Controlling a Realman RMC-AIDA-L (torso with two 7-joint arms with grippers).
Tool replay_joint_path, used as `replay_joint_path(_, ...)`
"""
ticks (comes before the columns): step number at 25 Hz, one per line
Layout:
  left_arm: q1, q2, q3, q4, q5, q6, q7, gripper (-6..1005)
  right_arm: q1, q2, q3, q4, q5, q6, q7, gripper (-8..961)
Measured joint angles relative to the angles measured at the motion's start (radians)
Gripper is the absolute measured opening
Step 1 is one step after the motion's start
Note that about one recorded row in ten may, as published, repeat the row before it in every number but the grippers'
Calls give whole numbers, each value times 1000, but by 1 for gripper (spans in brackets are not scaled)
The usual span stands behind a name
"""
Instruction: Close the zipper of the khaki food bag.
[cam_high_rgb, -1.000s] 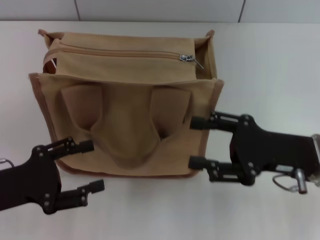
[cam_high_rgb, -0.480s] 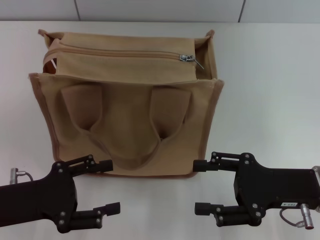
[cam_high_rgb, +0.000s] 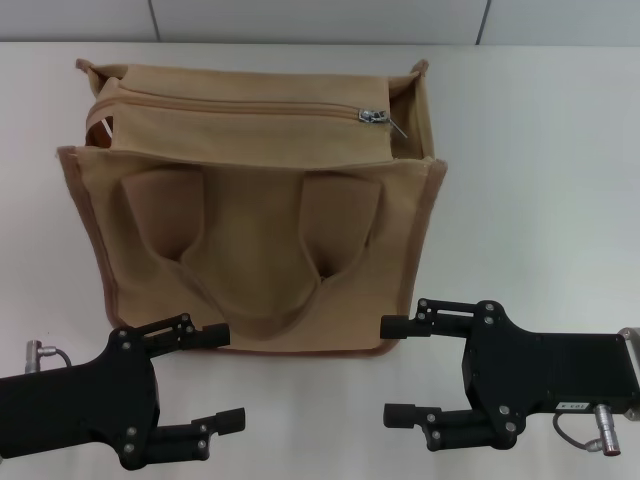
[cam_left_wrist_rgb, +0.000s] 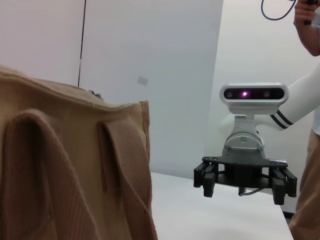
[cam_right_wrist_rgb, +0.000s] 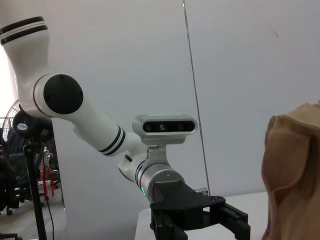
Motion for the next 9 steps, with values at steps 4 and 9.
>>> replay_joint_path(4,4,0,0,0,0,0,1,801,3,1,1,8,1,5,0,771)
replay_joint_path(9,5,0,0,2,0,5,1,801,12,1,0,22,1,10,0,770)
